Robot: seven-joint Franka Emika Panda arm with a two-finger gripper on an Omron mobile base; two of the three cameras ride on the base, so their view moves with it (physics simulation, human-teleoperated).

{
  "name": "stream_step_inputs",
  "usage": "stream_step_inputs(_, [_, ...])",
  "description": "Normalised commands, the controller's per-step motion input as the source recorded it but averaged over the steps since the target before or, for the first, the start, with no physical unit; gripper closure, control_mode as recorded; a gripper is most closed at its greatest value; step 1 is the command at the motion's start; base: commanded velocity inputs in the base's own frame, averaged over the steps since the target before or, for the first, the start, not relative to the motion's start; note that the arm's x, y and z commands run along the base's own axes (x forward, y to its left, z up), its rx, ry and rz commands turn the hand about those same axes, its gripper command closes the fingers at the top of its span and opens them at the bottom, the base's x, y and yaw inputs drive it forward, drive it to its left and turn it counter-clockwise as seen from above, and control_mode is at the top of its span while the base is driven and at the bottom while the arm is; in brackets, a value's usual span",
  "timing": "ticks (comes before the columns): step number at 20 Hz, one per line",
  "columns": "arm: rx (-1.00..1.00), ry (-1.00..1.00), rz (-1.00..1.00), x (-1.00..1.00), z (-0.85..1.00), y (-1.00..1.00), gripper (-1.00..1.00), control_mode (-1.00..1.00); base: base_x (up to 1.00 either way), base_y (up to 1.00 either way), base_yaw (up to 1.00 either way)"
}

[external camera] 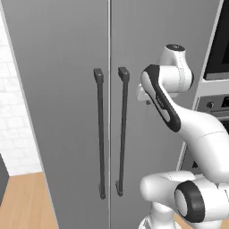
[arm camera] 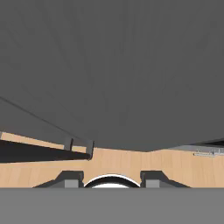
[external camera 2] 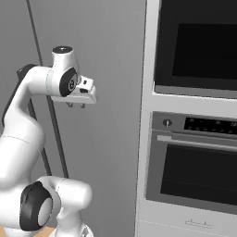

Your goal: Take the strawberry from the fridge and place it on top of the pancake, located on the dining counter.

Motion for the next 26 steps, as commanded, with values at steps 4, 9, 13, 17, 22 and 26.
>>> stream_step_inputs(4, [0.0,0.0,0.0,0.0,0.0,0.0,-1.0,1.0,-0.16,0.0,0.0])
stream_step_inputs(9, [0.0,0.0,0.0,0.0,0.0,0.0,-1.0,1.0,-0.77,0.48,0.0])
stream_step_inputs(13, [0.0,0.0,0.0,0.0,0.0,0.0,-1.0,1.0,-0.49,0.75,0.0])
stream_step_inputs(17, [0.0,0.0,0.0,0.0,0.0,0.0,-1.0,1.0,-0.26,0.3,0.0])
stream_step_inputs(22, [0.0,0.0,0.0,0.0,0.0,0.0,-1.0,1.0,-0.02,0.0,0.0])
stream_step_inputs(26, [-0.01,0.01,0.0,0.05,-0.13,0.0,-1.0,-1.0,0.0,0.0,0.0])
